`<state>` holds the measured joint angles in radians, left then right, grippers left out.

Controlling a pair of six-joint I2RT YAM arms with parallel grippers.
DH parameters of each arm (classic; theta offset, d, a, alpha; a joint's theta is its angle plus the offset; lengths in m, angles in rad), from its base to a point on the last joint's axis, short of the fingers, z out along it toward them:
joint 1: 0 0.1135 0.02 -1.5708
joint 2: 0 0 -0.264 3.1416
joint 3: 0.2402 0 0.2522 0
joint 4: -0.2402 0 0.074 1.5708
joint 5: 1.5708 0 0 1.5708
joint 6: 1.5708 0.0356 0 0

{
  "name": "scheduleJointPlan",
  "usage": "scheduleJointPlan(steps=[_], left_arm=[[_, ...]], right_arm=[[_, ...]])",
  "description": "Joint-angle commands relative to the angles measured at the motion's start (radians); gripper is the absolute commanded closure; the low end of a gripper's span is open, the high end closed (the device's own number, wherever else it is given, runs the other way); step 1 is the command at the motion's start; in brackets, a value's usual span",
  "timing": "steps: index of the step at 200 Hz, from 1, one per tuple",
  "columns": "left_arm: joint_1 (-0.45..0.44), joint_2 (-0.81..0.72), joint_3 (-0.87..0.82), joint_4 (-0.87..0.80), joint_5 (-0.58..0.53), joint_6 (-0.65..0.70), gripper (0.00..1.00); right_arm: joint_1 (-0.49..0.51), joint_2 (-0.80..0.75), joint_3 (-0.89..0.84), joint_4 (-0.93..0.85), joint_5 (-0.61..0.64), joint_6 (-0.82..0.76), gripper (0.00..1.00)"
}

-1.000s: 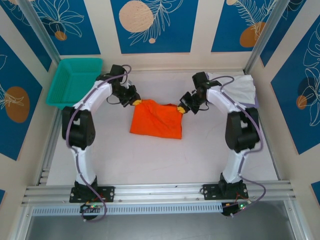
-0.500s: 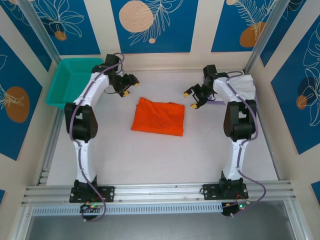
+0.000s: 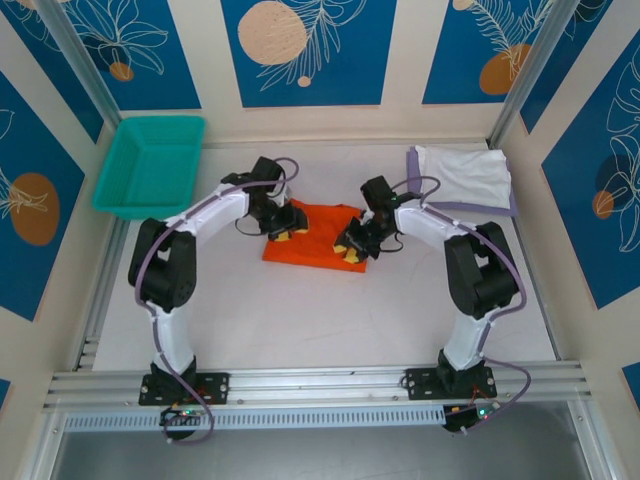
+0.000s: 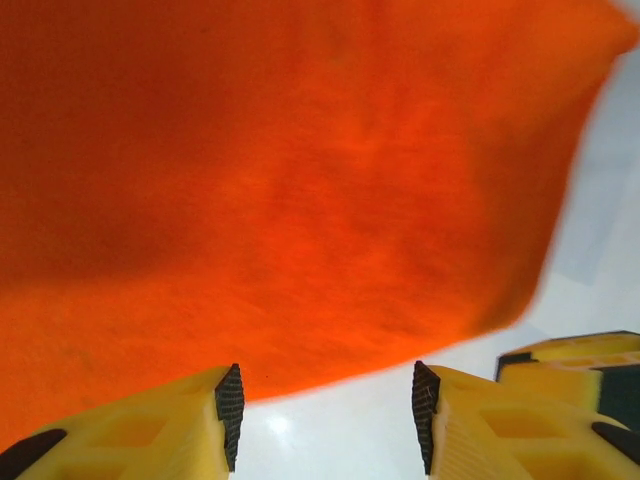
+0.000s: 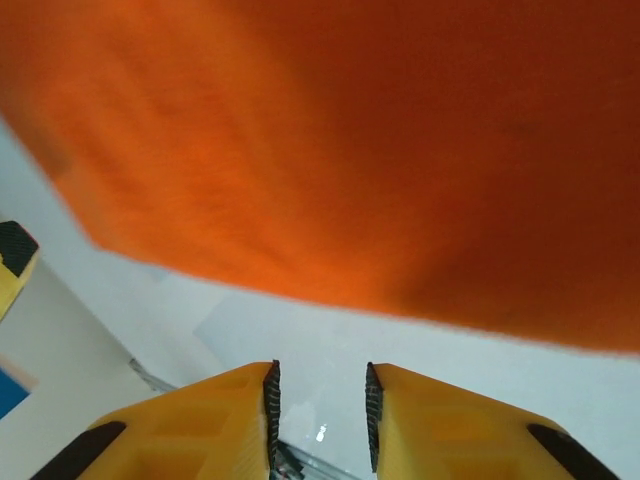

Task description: Fold and stack the t-shirts

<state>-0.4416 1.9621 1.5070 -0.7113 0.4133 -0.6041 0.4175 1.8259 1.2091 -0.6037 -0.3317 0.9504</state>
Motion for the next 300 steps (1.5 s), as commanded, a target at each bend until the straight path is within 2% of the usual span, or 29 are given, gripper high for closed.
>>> scheduleJointPlan(steps=[1,21,40,92,110,128,145,163,193,219,230,264,281,300], left_arm=[[0.007,0.054,-0.065,0.01,-0.009,0.09,0.52],[0.006,0.054,-0.16,0.018,-0.051,0.128,0.53],[0.006,0.01,-0.281,0.052,-0.043,0.129,0.53],[-0.011,-0.217,-0.571,0.077,-0.024,0.092,0.52],[-0.011,-0.311,-0.618,0.046,-0.035,0.086,0.48],[-0.004,-0.404,-0.593,-0.019,-0.074,0.079,0.42],[0.015,-0.456,-0.519,-0.076,-0.107,0.068,0.34],[0.049,-0.452,-0.419,-0.108,-0.1,0.072,0.34],[0.111,-0.356,-0.266,-0.124,-0.102,0.116,0.45],[0.157,-0.247,-0.187,-0.096,-0.107,0.137,0.59],[0.166,-0.206,-0.179,-0.067,-0.12,0.142,0.65],[0.201,-0.085,-0.175,-0.03,-0.151,0.163,0.68],[0.235,-0.095,-0.225,0.005,-0.209,0.165,0.68],[0.293,-0.128,-0.303,0.062,-0.226,0.152,0.67]], right_arm=[[0.024,0.03,-0.056,0.063,0.002,0.034,0.69],[0.024,0.058,-0.114,0.076,0.026,0.028,0.69],[0.021,0.053,-0.178,0.095,0.054,0.015,0.69],[0.018,-0.036,-0.365,0.149,0.052,0.008,0.7],[0.033,-0.103,-0.388,0.149,0.041,-0.006,0.69],[0.054,-0.192,-0.373,0.142,0.043,-0.032,0.68],[0.066,-0.244,-0.308,0.133,0.041,-0.069,0.68],[0.074,-0.229,-0.2,0.123,0.035,-0.103,0.68],[0.084,-0.073,0.043,0.084,0.035,-0.148,0.69],[0.089,0.111,0.24,0.058,0.02,-0.147,0.72],[0.092,0.196,0.323,0.038,0.005,-0.144,0.73],[0.081,0.422,0.566,-0.071,0.011,-0.165,0.74],[0.052,0.524,0.668,-0.142,-0.015,-0.164,0.74],[0.023,0.569,0.693,-0.163,-0.016,-0.164,0.74]])
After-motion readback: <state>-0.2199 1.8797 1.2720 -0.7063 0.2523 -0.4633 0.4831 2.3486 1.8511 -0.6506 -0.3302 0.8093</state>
